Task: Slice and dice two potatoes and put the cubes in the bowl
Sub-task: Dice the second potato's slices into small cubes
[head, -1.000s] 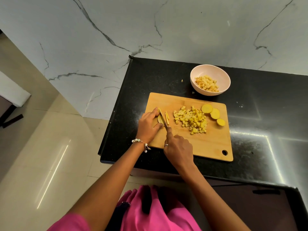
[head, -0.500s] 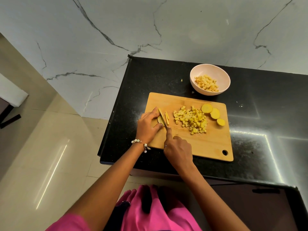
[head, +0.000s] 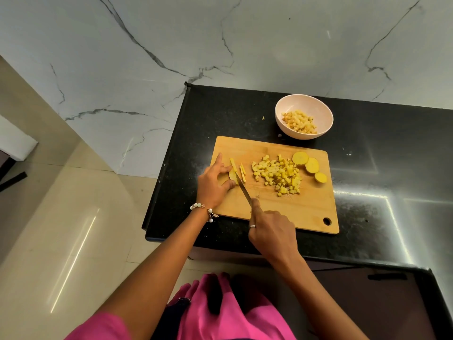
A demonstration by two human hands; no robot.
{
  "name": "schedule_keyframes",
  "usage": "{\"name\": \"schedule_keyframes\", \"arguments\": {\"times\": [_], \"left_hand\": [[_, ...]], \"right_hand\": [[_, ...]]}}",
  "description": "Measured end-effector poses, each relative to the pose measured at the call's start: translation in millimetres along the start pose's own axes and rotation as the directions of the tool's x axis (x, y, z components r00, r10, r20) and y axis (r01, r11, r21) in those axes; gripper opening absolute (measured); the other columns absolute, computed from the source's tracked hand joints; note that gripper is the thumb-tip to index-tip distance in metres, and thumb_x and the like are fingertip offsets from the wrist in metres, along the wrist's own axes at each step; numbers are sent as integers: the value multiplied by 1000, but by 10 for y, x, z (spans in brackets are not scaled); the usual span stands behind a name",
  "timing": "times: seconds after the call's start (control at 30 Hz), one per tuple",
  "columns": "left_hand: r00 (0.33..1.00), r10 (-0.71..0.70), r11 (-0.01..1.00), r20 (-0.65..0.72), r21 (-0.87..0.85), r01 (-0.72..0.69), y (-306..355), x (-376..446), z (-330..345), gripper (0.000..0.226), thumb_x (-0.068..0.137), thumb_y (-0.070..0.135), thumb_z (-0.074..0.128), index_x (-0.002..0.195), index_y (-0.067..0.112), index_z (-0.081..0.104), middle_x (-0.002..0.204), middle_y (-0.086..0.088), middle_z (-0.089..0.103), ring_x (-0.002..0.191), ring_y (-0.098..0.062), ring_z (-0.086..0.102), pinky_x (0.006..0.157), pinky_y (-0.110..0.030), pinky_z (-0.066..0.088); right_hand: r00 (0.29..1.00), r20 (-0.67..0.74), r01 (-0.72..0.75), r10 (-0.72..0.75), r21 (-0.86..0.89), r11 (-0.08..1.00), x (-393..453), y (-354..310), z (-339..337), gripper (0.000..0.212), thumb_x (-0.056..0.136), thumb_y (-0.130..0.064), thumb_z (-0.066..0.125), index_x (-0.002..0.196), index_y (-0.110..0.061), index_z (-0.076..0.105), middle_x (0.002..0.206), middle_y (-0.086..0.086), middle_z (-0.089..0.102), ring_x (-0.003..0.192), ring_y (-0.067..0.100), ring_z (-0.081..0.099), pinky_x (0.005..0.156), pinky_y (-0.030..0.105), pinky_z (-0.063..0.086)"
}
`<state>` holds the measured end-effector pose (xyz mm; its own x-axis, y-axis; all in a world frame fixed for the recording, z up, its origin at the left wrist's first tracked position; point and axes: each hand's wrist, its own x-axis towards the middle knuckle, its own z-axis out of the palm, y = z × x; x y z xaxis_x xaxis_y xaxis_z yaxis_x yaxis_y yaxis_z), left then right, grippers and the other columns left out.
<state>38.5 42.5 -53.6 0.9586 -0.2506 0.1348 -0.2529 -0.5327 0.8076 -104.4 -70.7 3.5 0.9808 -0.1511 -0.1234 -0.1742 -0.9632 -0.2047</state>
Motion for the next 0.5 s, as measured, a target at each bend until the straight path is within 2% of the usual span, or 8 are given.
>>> {"name": "schedule_keyframes", "arguments": {"times": [0.1,0.23,0.33,0.5], "left_hand": [[999,-3,1000,-41,0,3,-4,-19,-12,83,75,14,76,144,6,30,113,0,68,117,-15,52,100,-18,27],[993,11,1000,-116,16,-10,1,-47,31,79,74,19,78,140,5,38,101,0,71,107,-16,57,99,-31,36],[989,37,999,-144,17,-35,-27,-41,55,78,73,22,79,138,2,41,95,-2,72,104,-17,59,95,-26,37],[988,23,1000,-156,5,-22,-28,-40,80,79,73,24,79,138,0,40,91,-3,73,107,-19,59,94,-17,30]], "right_hand": [[1000,-28,5,-4,20,1000,147,-59,21,53,99,-27,32,150,-20,18,98,11,63,80,32,60,57,31,33],[1000,-29,3,-3,-5,1000,266,-126,66,54,99,-25,31,150,-18,18,96,13,63,79,33,60,56,33,36],[1000,-26,8,-10,-58,998,284,-148,101,55,98,-21,31,150,-13,14,96,13,63,77,32,60,56,33,35],[998,-4,54,-55,-140,989,242,-192,123,59,95,-9,29,151,-6,11,94,14,63,75,32,60,56,33,32]]}}
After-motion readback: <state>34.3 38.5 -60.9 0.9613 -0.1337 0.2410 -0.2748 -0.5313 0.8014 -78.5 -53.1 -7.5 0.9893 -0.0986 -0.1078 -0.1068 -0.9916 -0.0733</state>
